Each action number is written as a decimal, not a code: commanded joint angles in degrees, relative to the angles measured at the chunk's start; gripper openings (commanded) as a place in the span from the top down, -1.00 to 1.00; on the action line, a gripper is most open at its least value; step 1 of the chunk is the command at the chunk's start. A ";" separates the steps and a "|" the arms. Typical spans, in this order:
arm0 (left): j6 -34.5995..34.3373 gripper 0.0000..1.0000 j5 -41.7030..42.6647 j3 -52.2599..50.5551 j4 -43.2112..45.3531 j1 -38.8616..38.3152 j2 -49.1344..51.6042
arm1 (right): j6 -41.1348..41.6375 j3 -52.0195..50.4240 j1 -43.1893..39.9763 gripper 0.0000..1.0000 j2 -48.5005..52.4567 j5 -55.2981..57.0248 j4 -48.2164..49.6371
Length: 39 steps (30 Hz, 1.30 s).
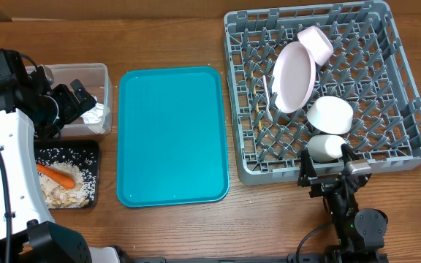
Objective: Sort waste into correct bins and load items into the dishwasher rack
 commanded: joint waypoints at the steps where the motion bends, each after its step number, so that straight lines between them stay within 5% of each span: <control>1: -0.33 -1.00 0.26 0.98 0.00 -0.13 -1.25 | -6.51 -0.63 -0.63 -1.00 -0.70 -0.35 0.46; 39: -0.33 -1.00 0.26 0.98 0.00 -0.13 -1.25 | -9.38 -0.61 -1.07 -1.00 -0.68 -0.35 0.02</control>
